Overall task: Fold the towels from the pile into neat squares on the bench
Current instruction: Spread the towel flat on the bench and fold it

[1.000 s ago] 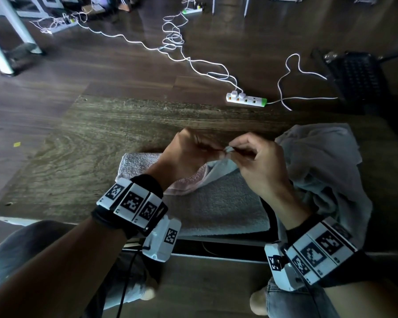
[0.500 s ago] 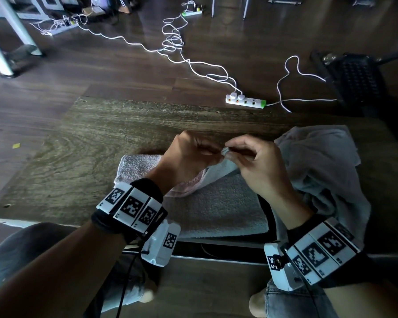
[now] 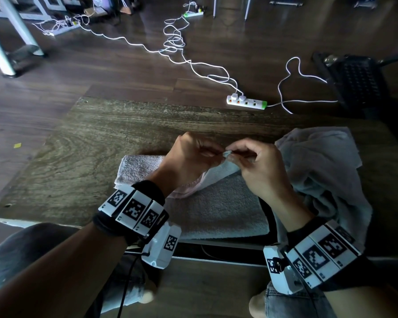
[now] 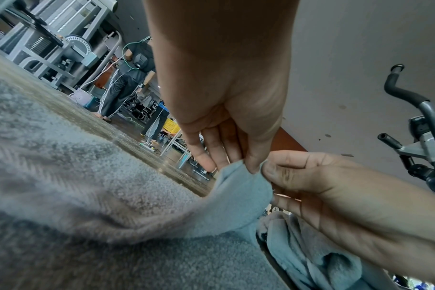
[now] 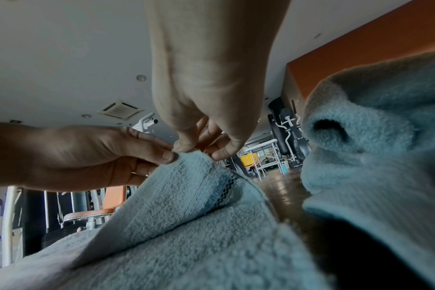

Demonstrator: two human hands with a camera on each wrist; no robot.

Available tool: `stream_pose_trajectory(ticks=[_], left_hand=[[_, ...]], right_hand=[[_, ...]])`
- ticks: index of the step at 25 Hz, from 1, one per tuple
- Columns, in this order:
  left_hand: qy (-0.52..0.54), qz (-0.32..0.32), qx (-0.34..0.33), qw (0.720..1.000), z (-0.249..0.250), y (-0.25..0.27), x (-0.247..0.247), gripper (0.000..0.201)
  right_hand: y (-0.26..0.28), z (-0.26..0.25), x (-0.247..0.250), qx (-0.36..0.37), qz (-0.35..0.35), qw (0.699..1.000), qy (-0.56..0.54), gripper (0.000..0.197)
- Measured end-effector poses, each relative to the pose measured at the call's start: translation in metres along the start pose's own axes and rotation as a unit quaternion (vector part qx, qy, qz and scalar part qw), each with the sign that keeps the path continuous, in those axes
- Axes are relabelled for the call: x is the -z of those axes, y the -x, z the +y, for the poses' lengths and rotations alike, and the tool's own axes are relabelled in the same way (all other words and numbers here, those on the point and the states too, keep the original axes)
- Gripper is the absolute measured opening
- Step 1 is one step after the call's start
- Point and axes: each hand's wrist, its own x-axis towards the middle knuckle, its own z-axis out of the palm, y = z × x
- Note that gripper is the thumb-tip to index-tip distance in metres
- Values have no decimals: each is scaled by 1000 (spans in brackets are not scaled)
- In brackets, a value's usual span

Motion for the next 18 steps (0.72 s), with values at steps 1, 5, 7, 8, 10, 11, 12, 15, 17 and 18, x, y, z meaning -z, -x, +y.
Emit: stream_pose_trajectory(ticks=[1, 5, 7, 8, 10, 11, 12, 15, 17, 18], left_hand=[[-1, 2, -2, 1000, 0, 0, 0, 16], [-10, -1, -23, 1000, 0, 1, -1, 11], [-22, -4, -53, 998, 0, 4, -4, 11], [-30, -2, -63, 998, 0, 5, -5, 14], [-61, 1, -83, 995, -1, 6, -4, 17], [-77, 2, -92, 993, -2, 6, -2, 17], [-86, 6, -92, 992, -2, 6, -1, 16], [-80, 15, -74, 994, -4, 6, 2, 17], [-96, 14, -68, 993, -3, 6, 2, 16], [-101, 9, -63, 993, -3, 6, 3, 15]], right_hand=[[0, 0, 0, -1, -1, 1000, -3, 12], [1, -2, 0, -2, -13, 1000, -9, 13], [0, -1, -1, -2, -5, 1000, -2, 10], [0, -1, -2, 1, -1, 1000, 0, 9], [0, -1, -2, 6, 12, 1000, 9, 7], [0, -1, -2, 7, 20, 1000, 11, 6], [0, -1, -2, 8, 25, 1000, 10, 6], [1, -2, -2, 15, 29, 999, 4, 8], [2, -3, -3, 20, 31, 999, 4, 8], [1, -3, -3, 21, 34, 999, 4, 8]])
